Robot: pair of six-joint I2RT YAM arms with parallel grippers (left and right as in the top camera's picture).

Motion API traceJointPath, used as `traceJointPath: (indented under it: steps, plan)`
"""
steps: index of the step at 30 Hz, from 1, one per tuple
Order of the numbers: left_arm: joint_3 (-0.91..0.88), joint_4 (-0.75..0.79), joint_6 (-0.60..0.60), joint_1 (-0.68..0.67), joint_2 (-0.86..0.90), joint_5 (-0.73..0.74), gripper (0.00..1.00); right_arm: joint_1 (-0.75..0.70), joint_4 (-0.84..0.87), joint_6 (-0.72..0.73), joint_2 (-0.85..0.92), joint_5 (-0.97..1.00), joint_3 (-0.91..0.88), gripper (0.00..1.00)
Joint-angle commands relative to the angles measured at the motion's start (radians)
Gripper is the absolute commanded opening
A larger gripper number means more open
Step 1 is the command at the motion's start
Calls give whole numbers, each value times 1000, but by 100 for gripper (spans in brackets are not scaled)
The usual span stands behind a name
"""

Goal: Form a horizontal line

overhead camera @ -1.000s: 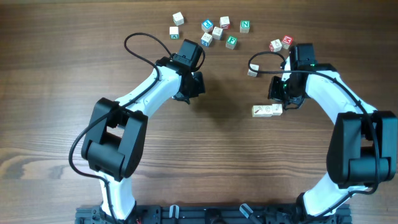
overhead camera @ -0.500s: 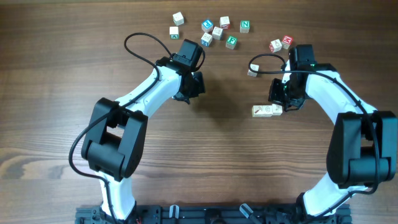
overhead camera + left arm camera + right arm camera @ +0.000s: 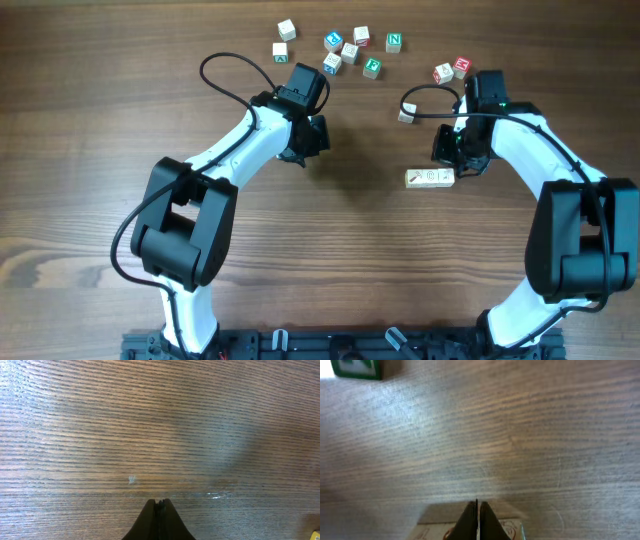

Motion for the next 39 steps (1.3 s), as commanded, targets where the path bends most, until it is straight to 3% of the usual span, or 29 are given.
traceJointPath:
  steps: [1, 15, 39]
  plan:
    - [-1, -1, -3, 3, -25, -9, 4, -8, 1, 64, 21, 106, 26, 5]
    - [-1, 0, -3, 3, -25, -9, 4, -77, -253, 141, 20, 97, 79, 5]
    - [-1, -1, -3, 3, -25, -9, 4, -77, -193, 138, 21, 31, 18, 4]
